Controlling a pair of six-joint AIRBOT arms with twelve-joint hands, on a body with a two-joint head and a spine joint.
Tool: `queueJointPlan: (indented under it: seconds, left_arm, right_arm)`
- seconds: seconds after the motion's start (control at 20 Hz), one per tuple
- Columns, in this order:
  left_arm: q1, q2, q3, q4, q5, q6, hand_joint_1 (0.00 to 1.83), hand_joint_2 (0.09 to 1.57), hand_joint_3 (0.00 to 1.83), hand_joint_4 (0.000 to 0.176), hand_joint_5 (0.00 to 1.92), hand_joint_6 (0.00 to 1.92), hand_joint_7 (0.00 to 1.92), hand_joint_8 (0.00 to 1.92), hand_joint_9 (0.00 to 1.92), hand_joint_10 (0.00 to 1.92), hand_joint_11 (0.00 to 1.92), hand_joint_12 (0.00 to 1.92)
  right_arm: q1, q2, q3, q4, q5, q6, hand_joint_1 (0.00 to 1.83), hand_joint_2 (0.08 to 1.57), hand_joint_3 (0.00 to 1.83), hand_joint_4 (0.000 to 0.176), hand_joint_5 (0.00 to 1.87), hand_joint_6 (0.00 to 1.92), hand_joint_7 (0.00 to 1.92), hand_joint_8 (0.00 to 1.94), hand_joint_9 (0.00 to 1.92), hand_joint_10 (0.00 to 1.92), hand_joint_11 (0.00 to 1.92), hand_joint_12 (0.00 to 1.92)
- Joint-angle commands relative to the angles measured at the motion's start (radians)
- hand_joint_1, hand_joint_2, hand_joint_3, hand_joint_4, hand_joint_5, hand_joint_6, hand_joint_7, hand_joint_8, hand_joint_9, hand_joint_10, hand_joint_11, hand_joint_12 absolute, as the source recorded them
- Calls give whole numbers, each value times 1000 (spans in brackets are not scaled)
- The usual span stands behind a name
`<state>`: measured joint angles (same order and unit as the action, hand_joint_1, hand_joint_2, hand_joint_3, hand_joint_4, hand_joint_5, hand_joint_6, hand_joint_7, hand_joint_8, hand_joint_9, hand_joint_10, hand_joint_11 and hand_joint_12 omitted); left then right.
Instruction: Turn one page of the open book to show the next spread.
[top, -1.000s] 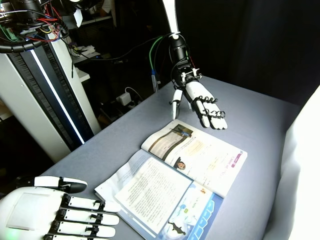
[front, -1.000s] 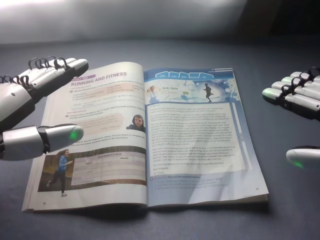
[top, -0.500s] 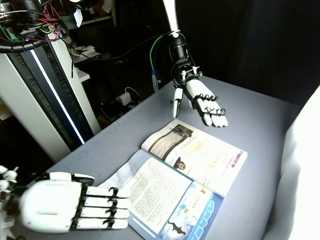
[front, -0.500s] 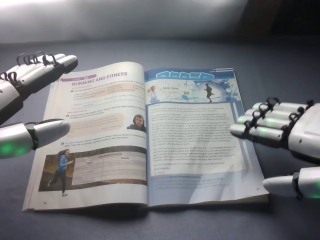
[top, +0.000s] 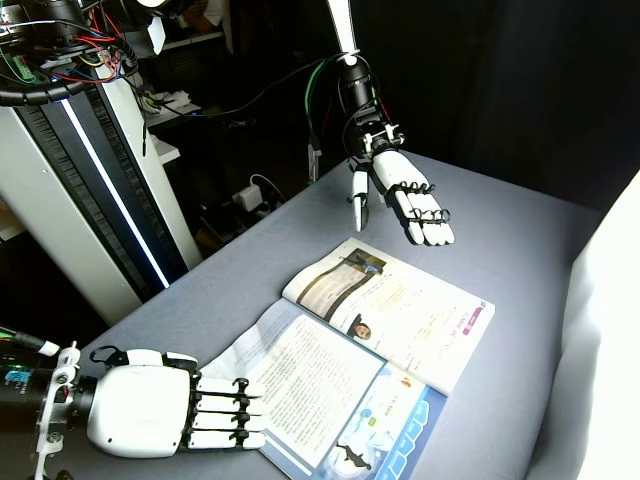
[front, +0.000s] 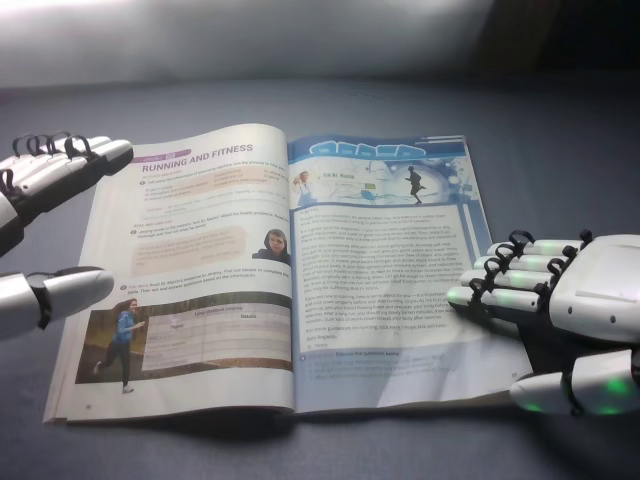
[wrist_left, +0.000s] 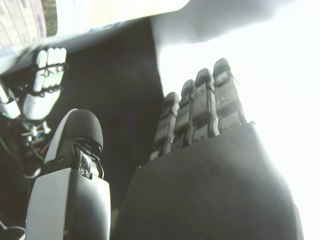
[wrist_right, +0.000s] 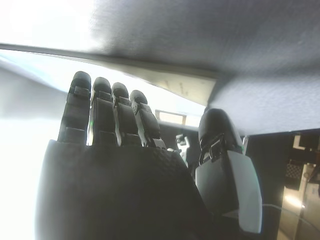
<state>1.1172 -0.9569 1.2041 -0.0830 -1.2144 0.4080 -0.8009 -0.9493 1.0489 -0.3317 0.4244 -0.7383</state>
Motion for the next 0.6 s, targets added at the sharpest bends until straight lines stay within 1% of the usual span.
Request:
queueJointPlan:
  seconds: [0.0, 0.05, 0.15, 0.25, 0.35, 0.4, 0.45, 0.5, 0.55]
  left_arm:
    - [14, 4, -4, -34, -125, -3, 395, 1296, 23, 39, 26, 7, 0, 0, 0, 0, 0, 0]
    - [24, 4, -7, -39, -128, -3, 386, 1289, 19, 34, 35, 10, 0, 0, 0, 0, 0, 0]
    - [47, 4, -13, -54, -136, -3, 362, 1277, 12, 48, 33, 8, 0, 0, 0, 0, 0, 0]
    - [55, 0, -15, -60, -138, -3, 311, 1262, 4, 39, 41, 10, 0, 0, 0, 0, 0, 0]
    - [60, -4, -15, -60, -133, -4, 67, 1272, 9, 16, 50, 11, 0, 0, 0, 0, 0, 0]
    - [61, -6, -15, -59, -128, -4, 13, 1275, 9, 15, 47, 10, 0, 0, 0, 0, 0, 0]
    - [65, -9, -15, -59, -120, -5, 2, 1291, 17, 21, 53, 12, 0, 0, 0, 0, 0, 0]
    - [68, -12, -14, -59, -116, -7, 0, 1313, 26, 33, 55, 12, 0, 0, 0, 0, 0, 0]
    - [76, -19, -11, -61, -110, -14, 0, 1333, 33, 74, 58, 13, 0, 0, 0, 0, 0, 0]
  right_arm:
    - [11, -9, 11, -1, 79, 21, 0, 1242, 0, 0, 0, 0, 0, 0, 0, 0, 0, 0]
    - [13, -17, 17, -8, 79, 33, 0, 1201, 0, 0, 0, 0, 0, 0, 0, 0, 0, 0]
    - [22, -47, 38, -21, 79, 55, 0, 1155, 0, 0, 0, 0, 0, 0, 0, 0, 0, 0]
    - [28, -73, 55, -21, 80, 62, 0, 1136, 0, 0, 0, 0, 0, 0, 0, 0, 0, 0]
    - [37, -101, 70, -22, 89, 63, 0, 1119, 0, 0, 0, 0, 0, 0, 0, 0, 0, 0]
    - [44, -110, 76, -24, 94, 64, 0, 1117, 0, 0, 0, 0, 0, 0, 0, 0, 0, 0]
    - [61, -132, 88, -27, 106, 64, 0, 1127, 0, 0, 0, 0, 0, 0, 0, 0, 0, 0]
    - [73, -146, 95, -29, 116, 64, 0, 1130, 0, 0, 0, 0, 0, 0, 0, 0, 0, 0]
    - [94, -169, 110, -33, 132, 65, 0, 1123, 0, 0, 0, 0, 0, 0, 0, 0, 0, 0]
